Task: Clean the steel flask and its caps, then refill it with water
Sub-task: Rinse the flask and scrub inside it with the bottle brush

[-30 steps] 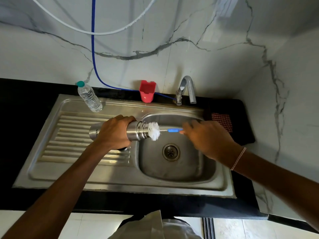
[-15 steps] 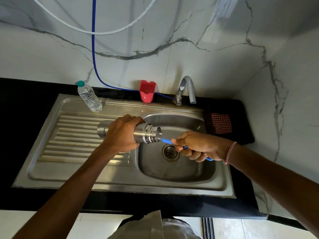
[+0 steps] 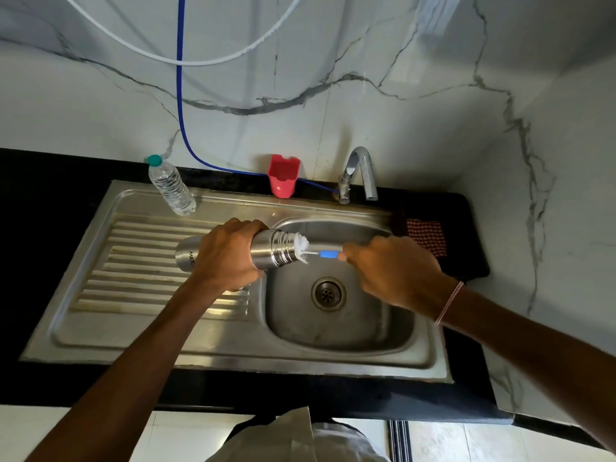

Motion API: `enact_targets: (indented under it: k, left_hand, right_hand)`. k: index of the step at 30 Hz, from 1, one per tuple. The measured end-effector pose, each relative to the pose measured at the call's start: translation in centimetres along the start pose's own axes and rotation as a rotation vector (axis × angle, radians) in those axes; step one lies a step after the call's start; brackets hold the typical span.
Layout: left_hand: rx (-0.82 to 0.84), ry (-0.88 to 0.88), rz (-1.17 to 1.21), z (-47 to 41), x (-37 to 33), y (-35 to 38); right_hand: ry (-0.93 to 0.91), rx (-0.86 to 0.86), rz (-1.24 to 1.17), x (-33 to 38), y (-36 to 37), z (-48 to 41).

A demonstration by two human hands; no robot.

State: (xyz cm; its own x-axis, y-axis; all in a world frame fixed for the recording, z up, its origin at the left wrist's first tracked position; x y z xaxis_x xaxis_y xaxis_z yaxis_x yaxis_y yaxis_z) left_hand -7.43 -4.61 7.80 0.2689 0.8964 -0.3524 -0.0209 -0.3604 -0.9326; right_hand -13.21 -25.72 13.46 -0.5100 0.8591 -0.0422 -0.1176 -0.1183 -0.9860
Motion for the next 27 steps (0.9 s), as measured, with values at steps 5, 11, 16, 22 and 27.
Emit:
enact_targets:
  k: [5,11,16,22,27]
  left_hand:
    - [-0.013,0.026,-0.064,0.0,1.2,-0.2]
    - [0.059,-0.055,-0.038,0.2,2.2,1.4]
    - [0.053,-0.042,-0.034,0.7,3.0,1.3]
    - [0.021,-0.086,-0.013,1.1,5.0,0.6]
    - [0.016,-0.112,-0.007,1.0,5.1,0.6]
  right_hand:
    - [0.018,0.246,-0.372,-3.4,1.8,-0.8]
    - [-0.092,-0.221,0.310,-0.1,-0.6,0.4]
    - [-0.140,-0.210,0.182,-1.0,-0.5,0.8]
    - [-0.050,0.140,-0.327,-4.7,0.9,-0.1]
    - [-0.103,-0.183,0.314,-3.4,-1.1,0.4]
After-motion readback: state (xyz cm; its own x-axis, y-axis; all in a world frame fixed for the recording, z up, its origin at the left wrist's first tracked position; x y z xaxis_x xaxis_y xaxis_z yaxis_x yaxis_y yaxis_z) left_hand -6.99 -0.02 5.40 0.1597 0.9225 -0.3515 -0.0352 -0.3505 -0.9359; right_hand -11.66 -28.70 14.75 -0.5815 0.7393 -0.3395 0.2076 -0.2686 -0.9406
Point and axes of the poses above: each hand's wrist, its own z-axis away from the middle knuckle, its own y-axis out of the palm, x = y × z, the point moved 9 cm from there along -z, towards the middle knuckle, and after that the axes turned 1 degree about -y, right-handed, at the moved point
